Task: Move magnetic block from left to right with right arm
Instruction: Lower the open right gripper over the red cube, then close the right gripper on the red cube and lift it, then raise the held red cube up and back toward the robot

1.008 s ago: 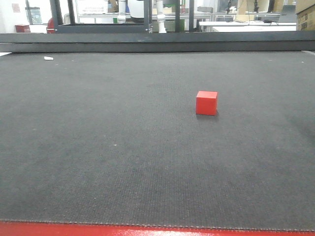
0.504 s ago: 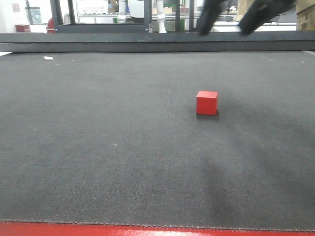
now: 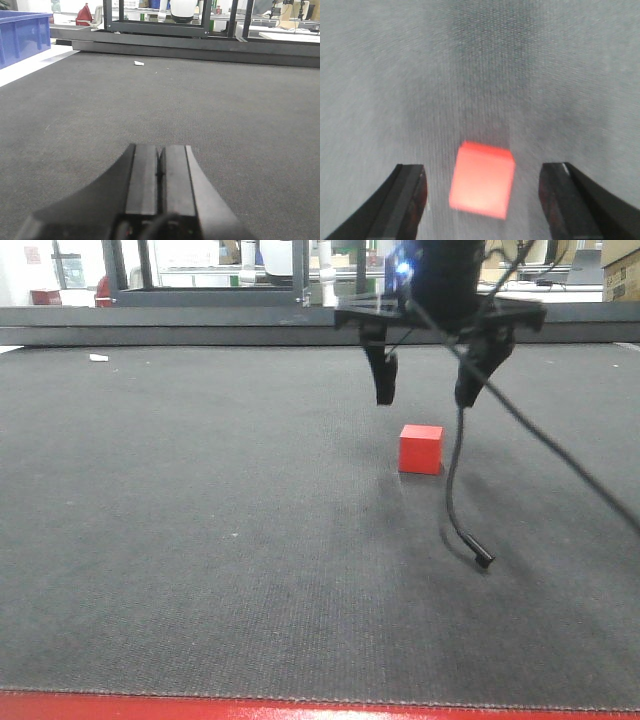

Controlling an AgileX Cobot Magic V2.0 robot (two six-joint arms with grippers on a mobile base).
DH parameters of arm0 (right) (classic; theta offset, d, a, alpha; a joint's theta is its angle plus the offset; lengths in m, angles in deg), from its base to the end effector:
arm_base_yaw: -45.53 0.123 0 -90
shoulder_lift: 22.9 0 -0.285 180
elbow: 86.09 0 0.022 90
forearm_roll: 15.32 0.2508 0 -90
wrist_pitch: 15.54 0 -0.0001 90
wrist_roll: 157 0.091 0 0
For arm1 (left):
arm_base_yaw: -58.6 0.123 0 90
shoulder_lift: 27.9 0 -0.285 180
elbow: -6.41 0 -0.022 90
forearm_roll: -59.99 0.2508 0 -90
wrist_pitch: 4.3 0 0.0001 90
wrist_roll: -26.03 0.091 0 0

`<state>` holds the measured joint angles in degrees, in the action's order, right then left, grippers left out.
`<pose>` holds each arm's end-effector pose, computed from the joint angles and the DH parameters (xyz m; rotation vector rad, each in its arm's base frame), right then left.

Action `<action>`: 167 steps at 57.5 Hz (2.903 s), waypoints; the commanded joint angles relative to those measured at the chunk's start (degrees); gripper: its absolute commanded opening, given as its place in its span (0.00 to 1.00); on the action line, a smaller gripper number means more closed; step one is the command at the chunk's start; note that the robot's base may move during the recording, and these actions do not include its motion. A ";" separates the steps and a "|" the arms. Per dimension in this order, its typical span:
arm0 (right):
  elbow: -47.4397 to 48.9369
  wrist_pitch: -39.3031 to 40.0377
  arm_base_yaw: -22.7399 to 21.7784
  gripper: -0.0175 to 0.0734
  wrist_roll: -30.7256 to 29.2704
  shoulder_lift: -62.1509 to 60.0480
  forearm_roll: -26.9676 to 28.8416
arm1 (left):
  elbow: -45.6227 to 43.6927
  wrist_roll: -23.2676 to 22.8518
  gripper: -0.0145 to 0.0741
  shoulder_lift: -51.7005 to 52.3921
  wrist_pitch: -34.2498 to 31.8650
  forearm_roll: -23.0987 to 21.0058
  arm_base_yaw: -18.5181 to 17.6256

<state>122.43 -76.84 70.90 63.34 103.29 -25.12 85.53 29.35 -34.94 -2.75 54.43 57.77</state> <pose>0.4147 0.1816 0.2575 0.2833 2.7295 0.0853 0.0568 -0.0011 0.2002 -0.0167 1.5308 -0.0447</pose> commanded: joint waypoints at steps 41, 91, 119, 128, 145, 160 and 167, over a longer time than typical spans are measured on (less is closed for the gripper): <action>3.02 0.34 0.00 0.34 2.83 1.15 -0.19 | 0.49 -0.34 0.02 0.68 -4.82 -0.27 0.09; -36.33 24.01 -7.02 0.30 -27.05 -43.04 -0.19 | 0.49 -0.34 0.02 0.68 -4.82 -0.27 0.09; -67.27 32.07 -7.03 0.30 -28.44 -77.39 -2.35 | 0.49 -0.34 0.02 0.68 -4.82 -0.27 0.09; -73.19 33.79 -7.03 0.30 -28.44 -88.98 -4.53 | 0.49 -0.34 0.02 0.68 -4.82 -0.27 0.09; -77.34 38.10 -7.03 0.30 -28.44 -106.66 -4.76 | 0.49 -0.34 0.02 0.68 -4.82 -0.27 0.09; -77.34 38.52 -7.03 0.30 -28.44 -115.35 -4.76 | 0.49 -0.34 0.02 0.68 -4.82 -0.27 0.09; -77.34 38.41 -7.03 0.30 -28.44 -116.30 -4.76 | 0.49 -0.34 0.02 0.68 -4.82 -0.27 0.09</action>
<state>43.46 -43.65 64.14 35.51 -13.59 -28.54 85.53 29.35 -34.94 -2.75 54.43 57.77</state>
